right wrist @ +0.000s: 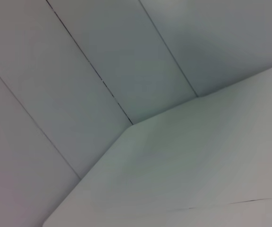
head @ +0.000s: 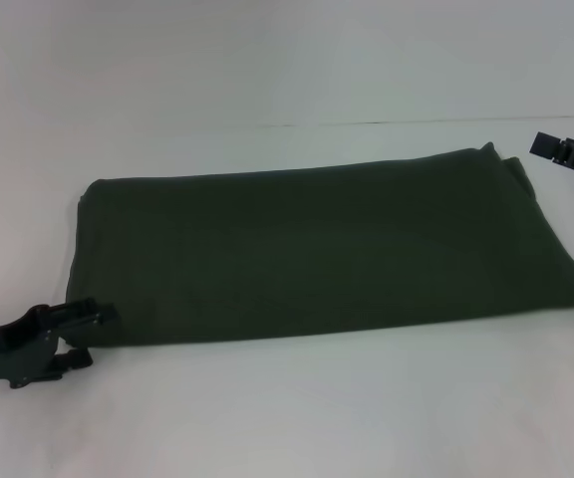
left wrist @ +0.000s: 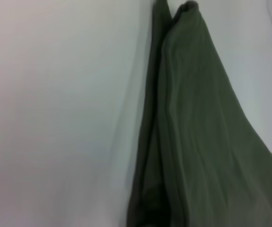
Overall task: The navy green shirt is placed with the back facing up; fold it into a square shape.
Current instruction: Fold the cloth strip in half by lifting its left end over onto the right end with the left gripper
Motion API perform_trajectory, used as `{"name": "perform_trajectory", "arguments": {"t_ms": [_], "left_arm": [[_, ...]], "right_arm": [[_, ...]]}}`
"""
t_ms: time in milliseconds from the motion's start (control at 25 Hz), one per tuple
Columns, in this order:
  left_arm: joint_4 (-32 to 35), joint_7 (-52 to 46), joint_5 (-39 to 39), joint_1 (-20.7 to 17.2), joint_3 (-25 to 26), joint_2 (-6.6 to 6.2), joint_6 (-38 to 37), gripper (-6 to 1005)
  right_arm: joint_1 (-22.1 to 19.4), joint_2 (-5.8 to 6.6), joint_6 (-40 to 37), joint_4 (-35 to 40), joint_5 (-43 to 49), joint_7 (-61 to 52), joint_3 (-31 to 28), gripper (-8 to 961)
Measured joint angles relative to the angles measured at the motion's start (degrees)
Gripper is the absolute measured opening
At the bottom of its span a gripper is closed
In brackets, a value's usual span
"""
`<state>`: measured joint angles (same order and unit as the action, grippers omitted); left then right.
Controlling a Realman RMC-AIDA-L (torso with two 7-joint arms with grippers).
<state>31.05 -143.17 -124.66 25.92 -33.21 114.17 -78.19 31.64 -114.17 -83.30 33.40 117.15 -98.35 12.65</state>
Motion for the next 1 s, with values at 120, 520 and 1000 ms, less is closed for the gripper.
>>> {"name": "perform_trajectory", "arguments": {"t_ms": [120,520,1000], "left_arm": [[0.0,0.0,0.0,0.0,0.0,0.00,0.5,889],[-0.1,0.0,-0.1,0.6,-0.5,0.00,2.1,888],[0.0,-0.5,-0.1,1.0,-1.3,-0.54,1.3,887]], "right_arm": [[0.0,0.00,0.0,0.0,-0.1,0.0,0.0,925],[0.1,-0.09,0.2,0.0,-0.2,-0.1,0.0,925],[0.0,-0.02,0.3,0.0,-0.3,-0.5,0.0,925]]}}
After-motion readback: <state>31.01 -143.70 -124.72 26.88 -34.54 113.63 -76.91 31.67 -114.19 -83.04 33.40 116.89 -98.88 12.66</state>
